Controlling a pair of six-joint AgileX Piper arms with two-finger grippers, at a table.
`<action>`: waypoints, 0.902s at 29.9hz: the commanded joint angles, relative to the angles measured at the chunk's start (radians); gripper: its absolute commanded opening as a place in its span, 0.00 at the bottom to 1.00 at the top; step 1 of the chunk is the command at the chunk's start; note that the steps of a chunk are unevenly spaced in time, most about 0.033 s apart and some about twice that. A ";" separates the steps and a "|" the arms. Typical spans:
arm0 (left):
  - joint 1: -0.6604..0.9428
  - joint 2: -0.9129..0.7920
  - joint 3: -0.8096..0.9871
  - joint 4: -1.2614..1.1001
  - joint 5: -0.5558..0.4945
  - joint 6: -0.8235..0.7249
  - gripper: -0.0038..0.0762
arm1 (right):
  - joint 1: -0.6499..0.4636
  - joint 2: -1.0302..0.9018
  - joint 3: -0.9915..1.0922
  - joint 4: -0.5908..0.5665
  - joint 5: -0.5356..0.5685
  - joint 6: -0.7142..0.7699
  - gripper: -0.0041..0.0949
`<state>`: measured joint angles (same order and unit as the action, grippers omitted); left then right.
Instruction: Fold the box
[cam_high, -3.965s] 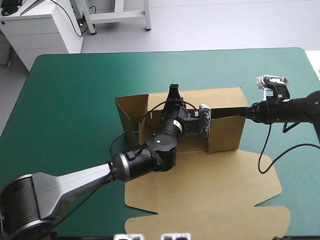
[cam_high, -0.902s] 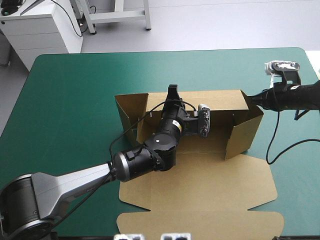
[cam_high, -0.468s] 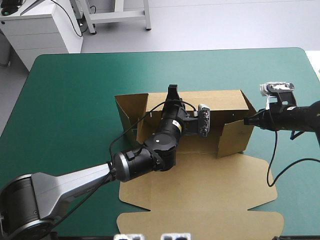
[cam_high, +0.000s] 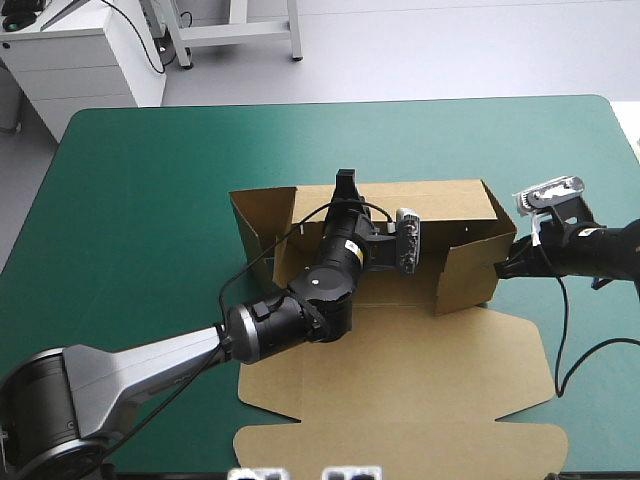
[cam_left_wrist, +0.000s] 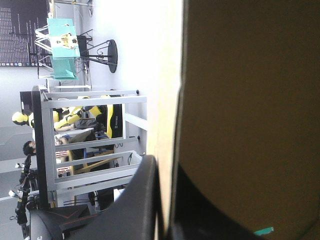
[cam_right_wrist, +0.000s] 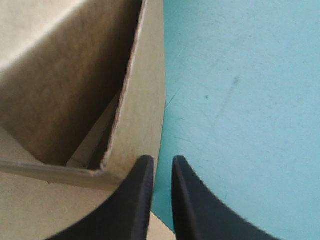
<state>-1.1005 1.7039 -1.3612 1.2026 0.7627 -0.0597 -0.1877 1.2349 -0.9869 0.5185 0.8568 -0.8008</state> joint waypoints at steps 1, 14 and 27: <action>-0.009 -0.049 -0.029 0.022 -0.017 -0.009 0.04 | 0.000 -0.027 -0.021 -0.008 -0.008 -0.066 0.38; -0.009 -0.049 -0.029 0.022 -0.017 -0.009 0.04 | 0.000 -0.025 -0.021 -0.008 0.053 -0.195 0.52; -0.009 -0.049 -0.029 0.022 -0.021 -0.009 0.04 | 0.000 0.042 -0.021 0.214 0.102 -0.349 0.52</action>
<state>-1.1005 1.7039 -1.3612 1.2026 0.7619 -0.0564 -0.1877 1.2872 -0.9869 0.6582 0.9486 -1.1327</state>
